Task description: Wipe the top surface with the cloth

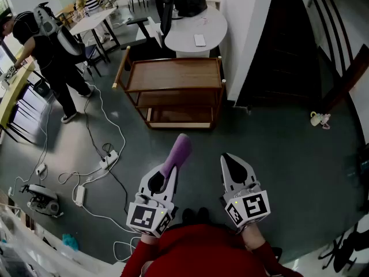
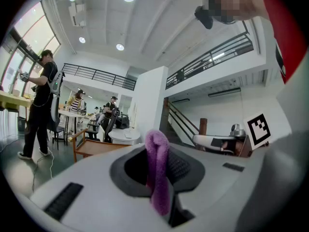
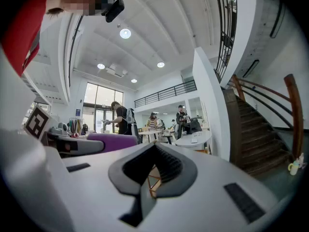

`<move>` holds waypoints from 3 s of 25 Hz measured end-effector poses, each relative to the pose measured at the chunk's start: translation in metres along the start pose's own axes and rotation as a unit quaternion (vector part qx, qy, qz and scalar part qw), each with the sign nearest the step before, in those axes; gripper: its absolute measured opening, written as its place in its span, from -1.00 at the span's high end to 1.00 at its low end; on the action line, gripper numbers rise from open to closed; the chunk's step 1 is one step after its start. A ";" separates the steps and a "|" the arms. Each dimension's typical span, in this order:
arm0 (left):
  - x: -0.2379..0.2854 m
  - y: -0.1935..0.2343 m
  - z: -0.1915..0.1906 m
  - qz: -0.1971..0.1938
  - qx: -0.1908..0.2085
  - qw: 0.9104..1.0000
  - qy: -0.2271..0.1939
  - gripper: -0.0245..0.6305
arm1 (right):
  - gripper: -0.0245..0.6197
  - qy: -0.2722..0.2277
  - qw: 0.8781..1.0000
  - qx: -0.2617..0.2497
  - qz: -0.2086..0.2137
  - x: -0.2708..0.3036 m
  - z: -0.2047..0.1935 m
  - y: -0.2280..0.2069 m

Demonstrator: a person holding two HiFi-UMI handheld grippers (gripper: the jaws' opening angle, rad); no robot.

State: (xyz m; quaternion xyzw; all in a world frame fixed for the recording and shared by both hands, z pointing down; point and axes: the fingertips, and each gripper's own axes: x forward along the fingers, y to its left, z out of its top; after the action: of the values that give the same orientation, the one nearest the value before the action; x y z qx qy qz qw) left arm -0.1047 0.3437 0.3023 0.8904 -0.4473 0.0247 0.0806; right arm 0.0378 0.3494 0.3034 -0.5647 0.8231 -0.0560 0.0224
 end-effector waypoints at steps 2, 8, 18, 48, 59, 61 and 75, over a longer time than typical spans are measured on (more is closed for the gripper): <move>0.002 -0.002 -0.005 -0.010 0.001 1.000 -0.005 0.74 | 0.89 -0.003 1.000 0.004 -0.001 0.001 0.000 -0.002; 0.005 0.000 -0.004 -0.001 0.003 1.000 -0.006 0.74 | 0.89 -0.009 1.000 0.009 -0.003 0.002 0.000 -0.007; 0.002 0.005 -0.008 0.008 -0.004 1.000 -0.007 0.74 | 0.89 -0.010 1.000 0.023 0.009 0.001 0.000 -0.008; 0.171 0.126 -0.016 0.004 -0.013 1.000 0.023 0.74 | 0.89 0.003 0.999 0.020 -0.038 0.171 -0.006 -0.114; 0.335 0.165 0.022 -0.017 -0.001 0.999 0.044 0.74 | 0.89 0.019 0.998 0.032 -0.041 0.296 0.020 -0.209; 0.352 0.171 0.021 -0.027 -0.004 0.998 0.053 0.74 | 0.89 0.024 0.998 0.038 -0.047 0.312 0.018 -0.214; 0.493 0.169 0.002 -0.190 0.026 0.974 0.123 0.74 | 0.89 0.020 0.988 0.029 -0.149 0.353 0.020 -0.255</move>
State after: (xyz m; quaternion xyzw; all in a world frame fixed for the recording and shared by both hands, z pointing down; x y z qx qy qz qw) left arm 0.0550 -0.1459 0.3784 0.9510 -0.2558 0.1298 0.1154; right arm 0.1485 -0.0719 0.3226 -0.6792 0.7278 -0.0938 0.0133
